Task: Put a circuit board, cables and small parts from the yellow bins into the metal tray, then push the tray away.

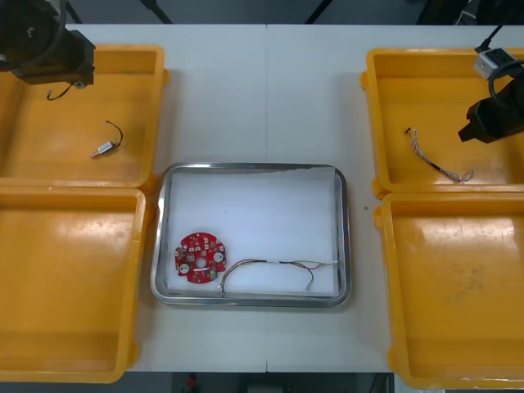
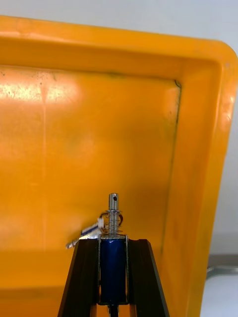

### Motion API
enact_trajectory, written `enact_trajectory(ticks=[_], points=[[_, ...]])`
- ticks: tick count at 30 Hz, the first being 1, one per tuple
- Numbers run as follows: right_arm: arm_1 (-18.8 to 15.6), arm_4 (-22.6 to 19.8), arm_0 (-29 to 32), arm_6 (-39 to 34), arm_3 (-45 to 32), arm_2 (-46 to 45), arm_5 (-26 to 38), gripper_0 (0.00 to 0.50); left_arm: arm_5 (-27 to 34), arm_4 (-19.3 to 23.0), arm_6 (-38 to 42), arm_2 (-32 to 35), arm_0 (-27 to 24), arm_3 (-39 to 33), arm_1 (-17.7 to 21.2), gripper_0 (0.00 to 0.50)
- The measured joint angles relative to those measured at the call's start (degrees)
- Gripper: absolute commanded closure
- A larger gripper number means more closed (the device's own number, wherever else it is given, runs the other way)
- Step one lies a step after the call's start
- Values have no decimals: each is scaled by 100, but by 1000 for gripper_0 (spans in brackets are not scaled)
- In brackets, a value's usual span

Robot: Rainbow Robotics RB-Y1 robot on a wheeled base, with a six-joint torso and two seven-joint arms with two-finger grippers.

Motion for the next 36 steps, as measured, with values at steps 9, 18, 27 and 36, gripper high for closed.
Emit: enact_trajectory(ticks=[9,18,27,36], points=[[128,0,-5,714,457,484,-691,0,1046,-12,466,264,41,-1214,90,500],[146,-2,-7,829,534,1146,-1002,0,1287,8,3277,560,537,-2559,110,500],[286,-4,-12,829,763,1225,-1060,0,1462,166,3594,520,831,-3419,111,500],[323,-9,-15,830,790,1349,-1060,0,1462,-402,4424,-363,853,-4186,100,500]])
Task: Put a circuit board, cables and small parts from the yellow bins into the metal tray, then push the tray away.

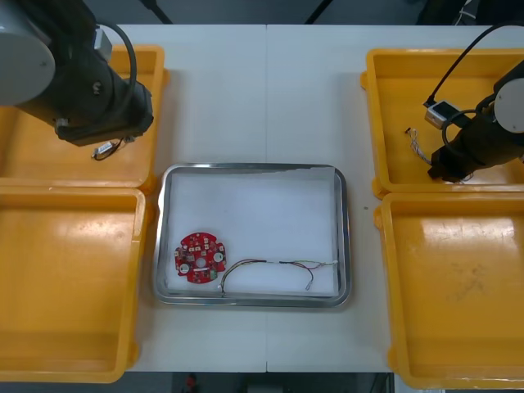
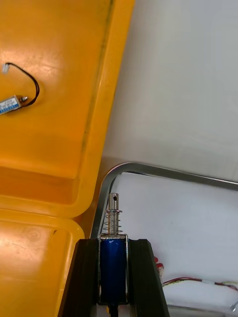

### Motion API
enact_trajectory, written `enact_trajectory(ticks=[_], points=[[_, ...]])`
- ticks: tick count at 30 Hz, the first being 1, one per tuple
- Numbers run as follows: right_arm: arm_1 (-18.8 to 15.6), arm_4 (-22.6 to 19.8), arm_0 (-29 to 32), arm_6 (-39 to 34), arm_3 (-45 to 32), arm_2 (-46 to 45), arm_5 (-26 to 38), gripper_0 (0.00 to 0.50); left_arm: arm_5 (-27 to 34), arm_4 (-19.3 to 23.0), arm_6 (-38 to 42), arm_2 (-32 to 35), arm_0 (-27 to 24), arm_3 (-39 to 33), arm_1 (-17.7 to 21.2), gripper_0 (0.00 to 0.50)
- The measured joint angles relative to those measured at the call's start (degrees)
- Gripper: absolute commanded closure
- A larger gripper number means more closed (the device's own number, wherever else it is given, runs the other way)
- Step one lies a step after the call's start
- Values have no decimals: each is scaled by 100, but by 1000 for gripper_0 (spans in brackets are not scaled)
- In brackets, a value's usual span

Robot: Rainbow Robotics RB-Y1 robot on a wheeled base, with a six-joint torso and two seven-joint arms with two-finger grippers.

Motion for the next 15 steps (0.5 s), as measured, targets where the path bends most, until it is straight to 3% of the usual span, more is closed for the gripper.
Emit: enact_trajectory(ticks=[5,9,12,13,15], points=[[11,-10,-7,0,35,59,-5,0,0,-578,1359,-504,0,-235,-114,500],[12,-27,-24,0,68,81,-9,1,-14,-1024,1599,-890,0,-250,-333,500],[12,-31,-29,0,74,83,-9,207,-58,-1421,1596,-1265,0,-249,-530,498],[12,-31,-31,0,75,84,-9,248,-85,-1549,1596,-1386,0,-246,-584,500],[13,-32,-36,0,77,87,-9,430,-155,-1795,1596,-1634,0,-215,-700,499]])
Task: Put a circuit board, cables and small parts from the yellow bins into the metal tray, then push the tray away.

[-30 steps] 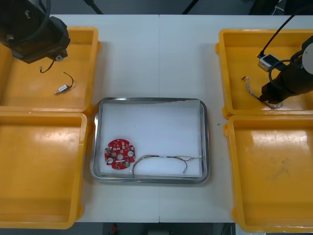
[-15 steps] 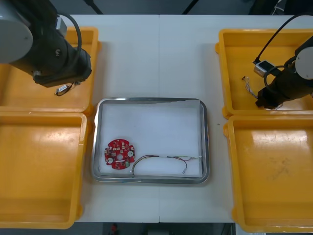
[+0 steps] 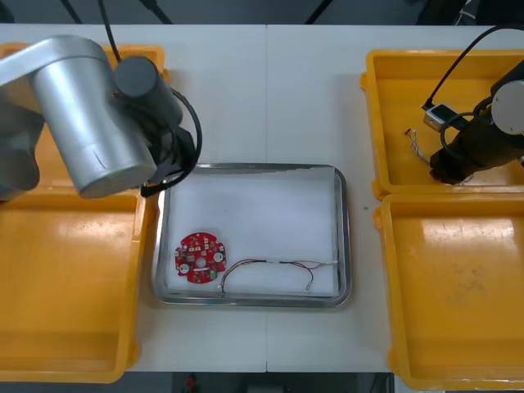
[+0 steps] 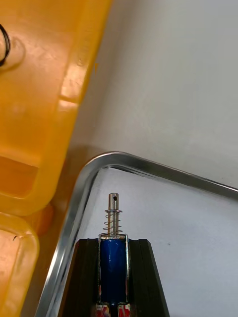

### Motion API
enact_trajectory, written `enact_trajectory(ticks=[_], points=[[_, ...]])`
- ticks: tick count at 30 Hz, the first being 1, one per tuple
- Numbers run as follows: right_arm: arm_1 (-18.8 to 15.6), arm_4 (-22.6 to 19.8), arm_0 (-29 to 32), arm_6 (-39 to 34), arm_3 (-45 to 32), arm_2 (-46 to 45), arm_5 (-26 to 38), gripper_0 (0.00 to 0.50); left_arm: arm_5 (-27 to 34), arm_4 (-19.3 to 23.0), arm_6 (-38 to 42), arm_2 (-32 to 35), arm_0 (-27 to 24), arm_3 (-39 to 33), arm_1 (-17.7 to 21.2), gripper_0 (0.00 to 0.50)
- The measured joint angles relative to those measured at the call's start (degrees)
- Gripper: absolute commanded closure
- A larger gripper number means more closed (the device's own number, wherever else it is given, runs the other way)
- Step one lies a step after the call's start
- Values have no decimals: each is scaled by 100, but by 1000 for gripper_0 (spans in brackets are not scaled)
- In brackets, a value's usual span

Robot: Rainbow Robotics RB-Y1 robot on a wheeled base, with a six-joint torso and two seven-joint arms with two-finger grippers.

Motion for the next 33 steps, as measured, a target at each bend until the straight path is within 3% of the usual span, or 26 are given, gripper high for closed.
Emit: enact_trajectory(ticks=[3,13,19,33], points=[[0,-1,-1,0,3,2,0,500,-128,-163,0,-261,0,153,-174,496],[1,26,-5,60,-2,3,-3,500,-591,-668,1,-830,0,689,-560,497],[1,515,-6,285,-202,-67,83,500,-650,-903,6,-1183,0,723,-631,498],[7,526,-6,328,-818,-1540,1729,500,-1088,-1444,19,-1862,0,1130,-693,494]])
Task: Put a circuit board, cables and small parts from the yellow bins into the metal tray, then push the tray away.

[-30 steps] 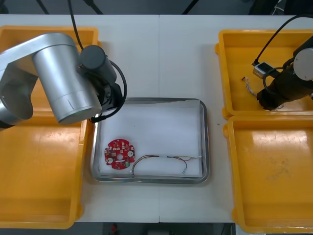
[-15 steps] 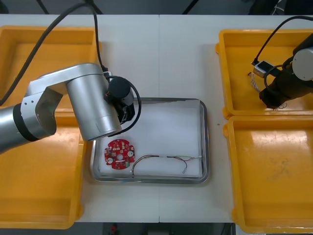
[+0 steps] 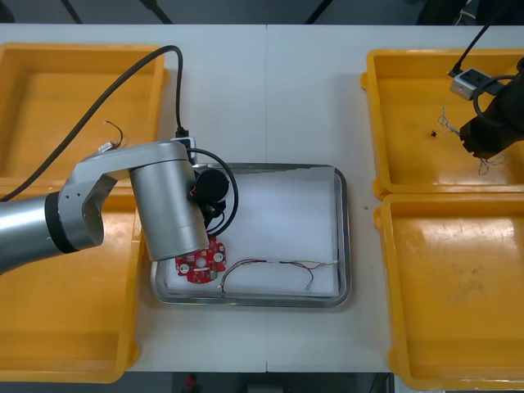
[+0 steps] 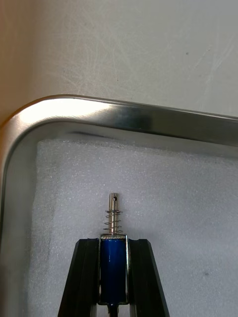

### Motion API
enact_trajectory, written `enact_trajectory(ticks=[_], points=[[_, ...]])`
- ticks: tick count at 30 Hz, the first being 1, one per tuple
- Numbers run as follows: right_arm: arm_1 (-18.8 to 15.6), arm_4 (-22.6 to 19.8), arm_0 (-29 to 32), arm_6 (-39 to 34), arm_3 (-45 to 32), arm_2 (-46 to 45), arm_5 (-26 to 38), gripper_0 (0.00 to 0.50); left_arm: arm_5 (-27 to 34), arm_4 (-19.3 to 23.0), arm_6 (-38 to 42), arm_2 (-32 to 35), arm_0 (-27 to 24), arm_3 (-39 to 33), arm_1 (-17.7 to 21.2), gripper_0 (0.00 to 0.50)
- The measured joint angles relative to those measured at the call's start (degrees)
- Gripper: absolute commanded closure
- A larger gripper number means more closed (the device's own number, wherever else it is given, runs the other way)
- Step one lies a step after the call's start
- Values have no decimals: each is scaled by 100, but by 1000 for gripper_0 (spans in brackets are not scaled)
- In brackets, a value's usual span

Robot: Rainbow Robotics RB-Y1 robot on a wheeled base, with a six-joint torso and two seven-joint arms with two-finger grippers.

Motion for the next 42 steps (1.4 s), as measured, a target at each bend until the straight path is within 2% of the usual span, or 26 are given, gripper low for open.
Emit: enact_trajectory(ticks=[2,3,5,6,8,10,12,20,24,28,35,39,42], points=[[0,-1,0,0,-116,-182,263,500,-9,-6,4,-3,0,11,-4,463],[0,-2,0,0,-175,-269,401,500,-12,-9,11,-3,0,11,-6,426],[1,-7,0,0,-318,-455,667,500,-17,-12,40,-3,0,11,-11,298],[1,-9,0,0,-392,-542,810,500,-18,-13,50,-3,0,12,-14,273],[1,-14,0,0,-578,-709,1060,500,-19,-14,60,-5,0,12,-15,160],[1,-25,0,0,-774,-845,1274,500,-19,-15,61,-6,0,12,-16,109],[1,-48,0,0,-966,-947,1481,500,-19,-17,62,-6,0,11,-16,84],[1,-206,0,0,-1548,-1201,2072,500,97,-21,81,-6,0,-248,2,2],[1,-319,0,0,-1703,-1310,2074,500,407,54,81,62,-1,-682,96,0],[1,-408,0,0,-1763,-1326,2076,500,695,568,81,483,-1,-1097,249,0],[1,-520,0,0,-1765,-1326,2079,500,1061,1352,77,1646,-1,-1499,551,0],[1,-642,0,0,-1770,-1326,2081,500,1122,2064,-30,2273,-1,-1500,817,0],[1,-801,0,0,-1775,-1326,2083,500,1125,2543,-423,2667,-1,-1499,1089,0]])
